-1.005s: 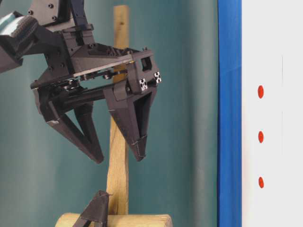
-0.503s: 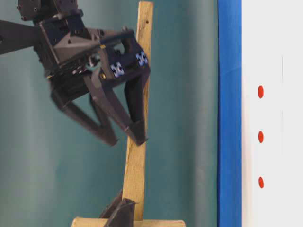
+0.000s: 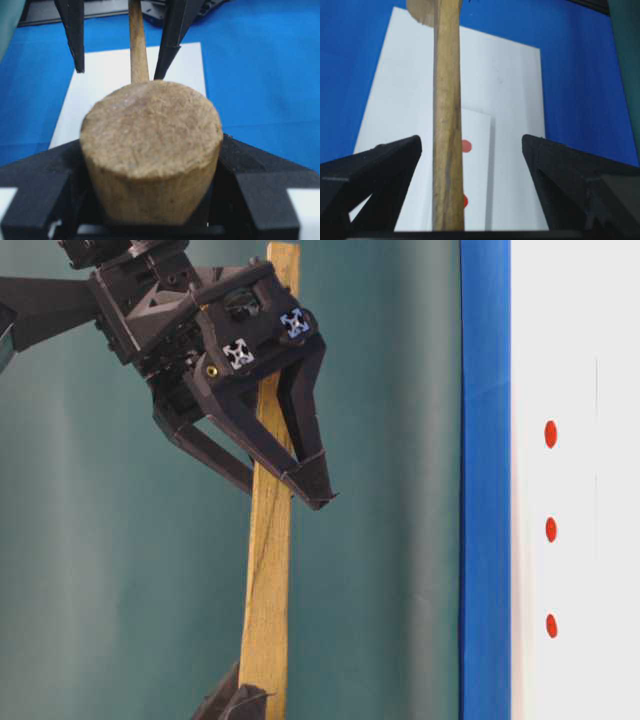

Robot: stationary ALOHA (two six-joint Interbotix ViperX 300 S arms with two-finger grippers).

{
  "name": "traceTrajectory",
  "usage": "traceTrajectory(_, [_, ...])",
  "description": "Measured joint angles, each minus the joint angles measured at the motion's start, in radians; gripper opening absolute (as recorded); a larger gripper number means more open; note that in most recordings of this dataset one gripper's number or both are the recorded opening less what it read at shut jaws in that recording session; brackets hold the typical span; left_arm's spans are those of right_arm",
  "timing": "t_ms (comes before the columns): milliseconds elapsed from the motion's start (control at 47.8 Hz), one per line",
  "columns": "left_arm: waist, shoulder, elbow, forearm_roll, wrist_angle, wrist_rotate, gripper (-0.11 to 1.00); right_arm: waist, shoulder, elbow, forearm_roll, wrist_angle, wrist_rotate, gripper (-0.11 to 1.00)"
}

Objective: Hit the mark with a hammer.
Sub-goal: 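Hold the mallet level between both grippers, then release the head with the left gripper and retract the left arm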

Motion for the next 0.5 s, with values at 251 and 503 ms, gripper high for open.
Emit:
traceTrajectory(251, [0.000,0.000,-0.002,0.000,0.000,-0.002,0.42,0.000,0.000,0.000,0.002,0.003,0.000,0.35])
traceTrajectory(503, [-0.002,0.000,-0.002,0.002,-0.002,0.002,0.42,0.008,0.000,0.002,0.002,0.021,0.000,0.02])
